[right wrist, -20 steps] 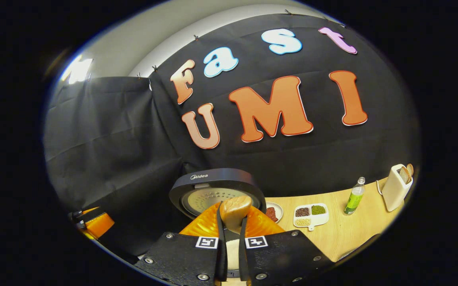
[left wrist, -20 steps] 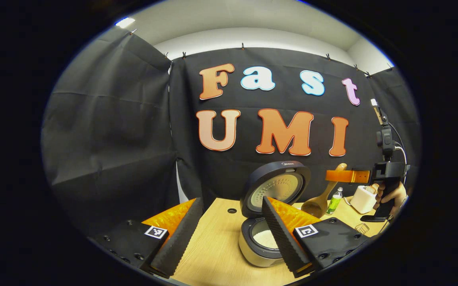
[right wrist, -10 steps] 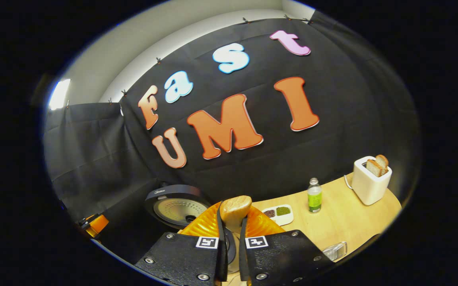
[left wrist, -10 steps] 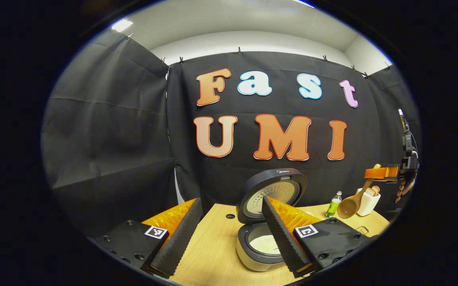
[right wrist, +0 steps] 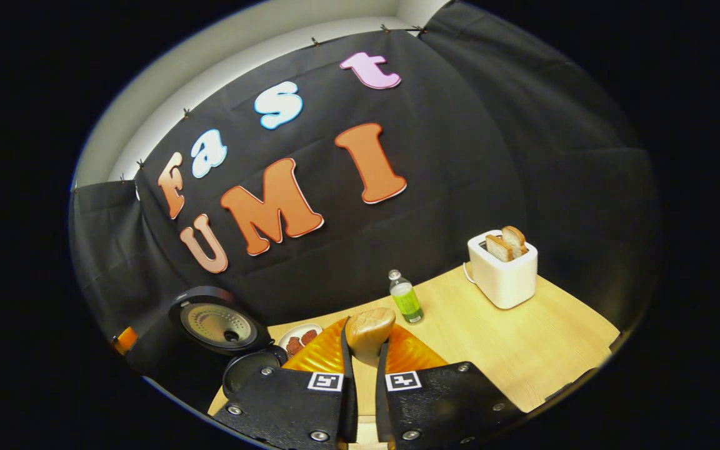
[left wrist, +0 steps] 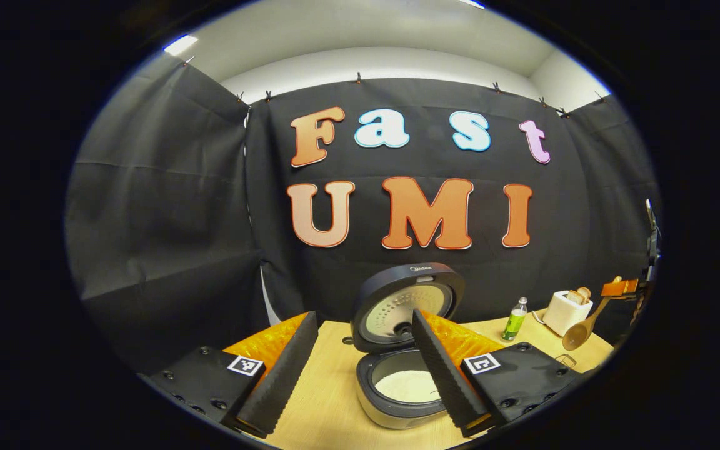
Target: Close the left gripper, press the button to open the rice cooker; take a wooden spoon from the chopstick holder with the right hand, scoop a spoonful of rice and pour it into the rice cooker, then put the wooden spoon back into the chopstick holder.
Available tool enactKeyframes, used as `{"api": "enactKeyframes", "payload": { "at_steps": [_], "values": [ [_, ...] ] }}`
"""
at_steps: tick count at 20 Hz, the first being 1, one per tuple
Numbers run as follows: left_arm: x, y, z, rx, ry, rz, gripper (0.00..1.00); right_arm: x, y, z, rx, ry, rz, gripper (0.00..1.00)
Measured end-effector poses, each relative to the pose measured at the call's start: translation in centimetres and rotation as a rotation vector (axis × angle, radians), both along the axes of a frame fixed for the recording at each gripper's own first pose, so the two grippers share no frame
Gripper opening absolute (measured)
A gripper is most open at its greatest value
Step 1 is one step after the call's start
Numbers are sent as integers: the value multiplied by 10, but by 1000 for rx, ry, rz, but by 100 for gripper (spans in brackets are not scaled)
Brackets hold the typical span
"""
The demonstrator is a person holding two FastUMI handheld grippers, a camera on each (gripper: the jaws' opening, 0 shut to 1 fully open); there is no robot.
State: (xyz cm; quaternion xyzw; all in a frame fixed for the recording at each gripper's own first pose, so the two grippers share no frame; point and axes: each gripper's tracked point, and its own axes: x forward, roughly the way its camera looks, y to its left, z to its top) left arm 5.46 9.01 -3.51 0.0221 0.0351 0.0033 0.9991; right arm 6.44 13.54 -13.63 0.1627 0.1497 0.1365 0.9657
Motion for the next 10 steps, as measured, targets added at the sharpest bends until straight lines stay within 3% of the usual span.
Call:
{"api": "enactKeyframes", "payload": {
  "at_steps": [5,10],
  "values": [
    [-4,-7,-3,-10,10,2,97,4,-31,-54,-6,87,-52,11],
    [-8,-1,-5,7,20,35,97,14,-30,-104,31,167,-58,11]
  ]
}}
